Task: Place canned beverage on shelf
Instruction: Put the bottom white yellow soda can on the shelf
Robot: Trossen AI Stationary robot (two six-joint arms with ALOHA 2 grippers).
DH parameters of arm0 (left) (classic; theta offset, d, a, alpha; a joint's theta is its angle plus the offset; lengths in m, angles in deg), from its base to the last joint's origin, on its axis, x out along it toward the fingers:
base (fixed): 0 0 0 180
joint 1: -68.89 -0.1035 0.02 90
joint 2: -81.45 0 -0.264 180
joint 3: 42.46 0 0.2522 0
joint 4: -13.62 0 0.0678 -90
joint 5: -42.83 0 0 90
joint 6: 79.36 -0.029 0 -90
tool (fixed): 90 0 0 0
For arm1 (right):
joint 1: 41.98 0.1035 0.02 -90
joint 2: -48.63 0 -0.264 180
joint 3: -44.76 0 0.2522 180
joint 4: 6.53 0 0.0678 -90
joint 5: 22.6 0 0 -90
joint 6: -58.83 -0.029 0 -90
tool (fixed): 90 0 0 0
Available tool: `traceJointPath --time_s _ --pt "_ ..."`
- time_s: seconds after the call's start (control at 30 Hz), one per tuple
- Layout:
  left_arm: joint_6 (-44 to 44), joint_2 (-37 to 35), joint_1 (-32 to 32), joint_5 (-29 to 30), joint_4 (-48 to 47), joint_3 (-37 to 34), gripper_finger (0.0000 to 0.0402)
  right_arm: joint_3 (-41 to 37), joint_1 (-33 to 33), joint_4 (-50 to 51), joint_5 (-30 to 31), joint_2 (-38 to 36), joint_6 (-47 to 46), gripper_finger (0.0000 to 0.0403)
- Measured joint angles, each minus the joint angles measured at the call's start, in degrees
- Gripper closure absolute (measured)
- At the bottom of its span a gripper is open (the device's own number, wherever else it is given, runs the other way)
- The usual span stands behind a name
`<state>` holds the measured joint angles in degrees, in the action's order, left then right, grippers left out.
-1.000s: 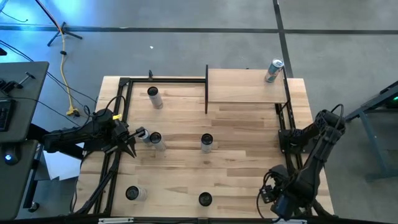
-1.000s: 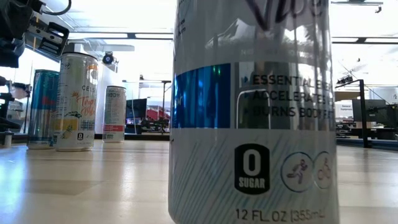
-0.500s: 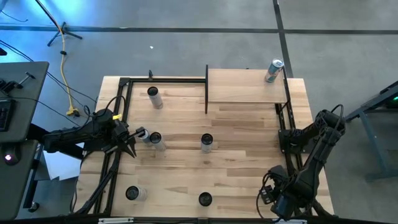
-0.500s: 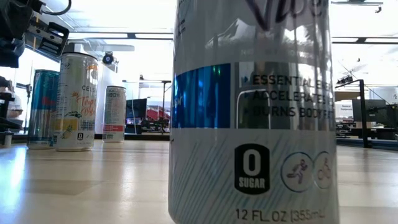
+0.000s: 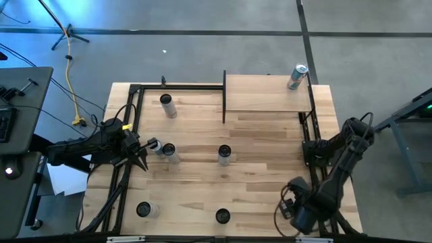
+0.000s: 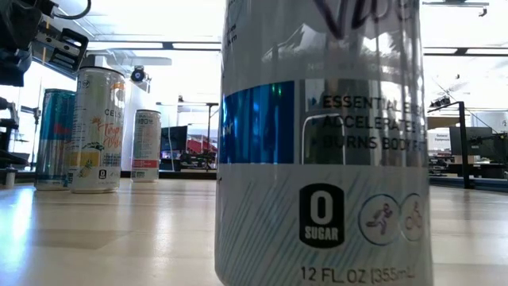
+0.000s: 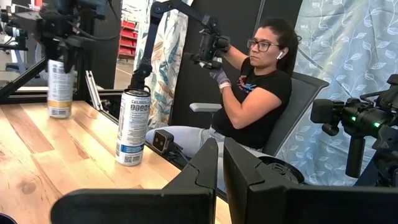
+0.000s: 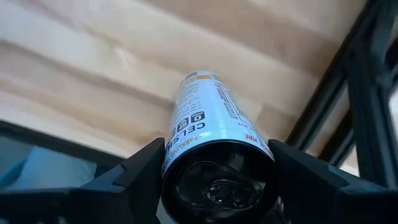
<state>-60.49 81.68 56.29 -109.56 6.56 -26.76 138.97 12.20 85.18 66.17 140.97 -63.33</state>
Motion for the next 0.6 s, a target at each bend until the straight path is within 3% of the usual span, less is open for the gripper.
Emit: traceJointPath --time_s 0.2,0.6 --pt "0.0 0.0 0.0 0.0 0.0 0.0 0.0398 0.0 -8.0 4.2 -0.6 -2.0 10.8 0.0154" --pt "0.0 0.0 0.0 0.0 0.0 0.0 0.0398 0.0 -31.7 5.9 1.3 -3.2 40.0 0.0155"
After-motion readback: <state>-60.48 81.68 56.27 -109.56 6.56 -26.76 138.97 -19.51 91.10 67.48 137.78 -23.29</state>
